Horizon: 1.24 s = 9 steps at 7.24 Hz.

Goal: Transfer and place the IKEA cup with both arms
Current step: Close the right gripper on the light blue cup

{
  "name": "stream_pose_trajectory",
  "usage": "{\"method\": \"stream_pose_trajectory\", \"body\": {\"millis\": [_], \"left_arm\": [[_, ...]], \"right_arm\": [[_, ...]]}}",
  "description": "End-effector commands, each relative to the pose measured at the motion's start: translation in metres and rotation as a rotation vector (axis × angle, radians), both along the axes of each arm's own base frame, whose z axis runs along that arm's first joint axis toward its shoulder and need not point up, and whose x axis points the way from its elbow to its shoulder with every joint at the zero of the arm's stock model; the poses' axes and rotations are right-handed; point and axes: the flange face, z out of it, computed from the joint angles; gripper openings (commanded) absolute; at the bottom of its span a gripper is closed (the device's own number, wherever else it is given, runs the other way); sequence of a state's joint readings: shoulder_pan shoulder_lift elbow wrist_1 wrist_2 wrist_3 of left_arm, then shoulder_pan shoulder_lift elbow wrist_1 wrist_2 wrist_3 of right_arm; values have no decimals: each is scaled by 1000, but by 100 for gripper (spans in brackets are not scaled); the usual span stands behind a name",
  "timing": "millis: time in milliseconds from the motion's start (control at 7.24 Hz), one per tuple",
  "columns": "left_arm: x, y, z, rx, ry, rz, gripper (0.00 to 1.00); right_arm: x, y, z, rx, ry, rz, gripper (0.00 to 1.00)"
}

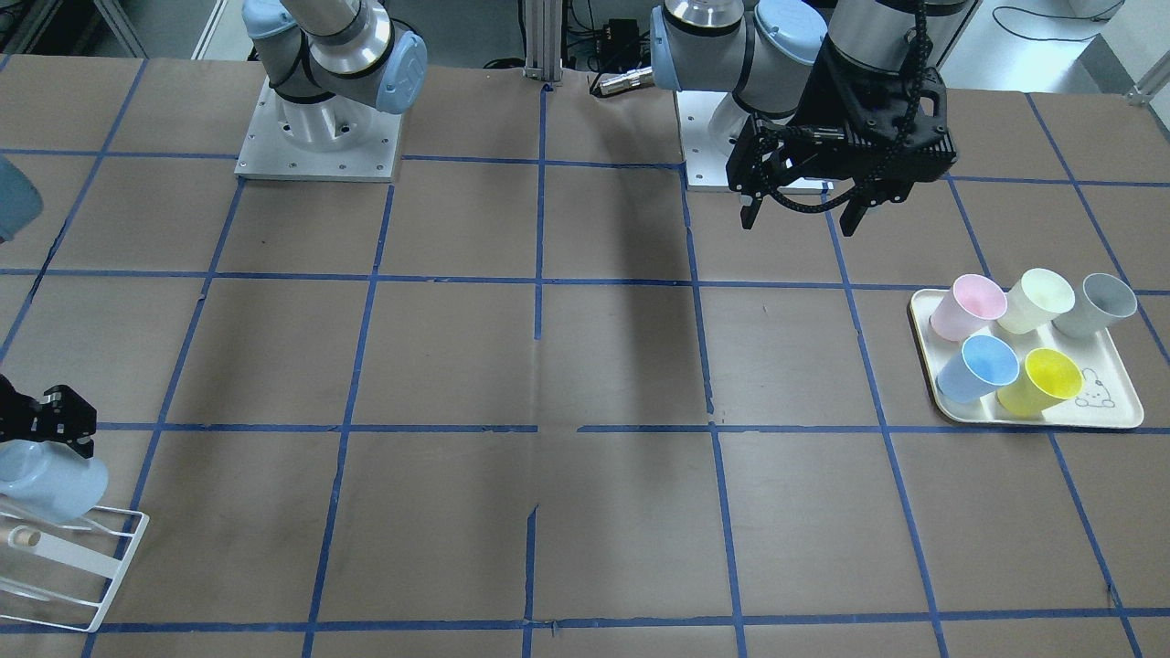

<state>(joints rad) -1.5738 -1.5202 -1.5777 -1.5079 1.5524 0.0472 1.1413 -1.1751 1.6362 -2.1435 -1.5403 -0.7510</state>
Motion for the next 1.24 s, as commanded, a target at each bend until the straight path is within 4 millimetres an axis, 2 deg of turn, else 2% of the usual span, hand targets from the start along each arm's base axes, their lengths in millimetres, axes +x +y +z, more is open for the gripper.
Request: {"method": "stream_pose_trajectory", "body": {"millis": [0, 276, 553, 829, 1105], "left_arm": [[0, 0, -2, 4, -2, 0, 100], [0, 0, -2, 4, 0, 0, 100], [0, 0, -2, 4, -2, 0, 100], [1, 0, -1, 2, 0, 1, 100], [0, 0, -1, 2, -2, 0, 100]], "right_arm": [[0, 1, 0, 7, -2, -1, 78], [0, 1, 2, 3, 0, -1, 78], [0, 1, 4, 0, 1, -1, 65], [0, 2, 6, 1, 6, -2, 34], [0, 3, 7, 10, 8, -2, 14]]}}
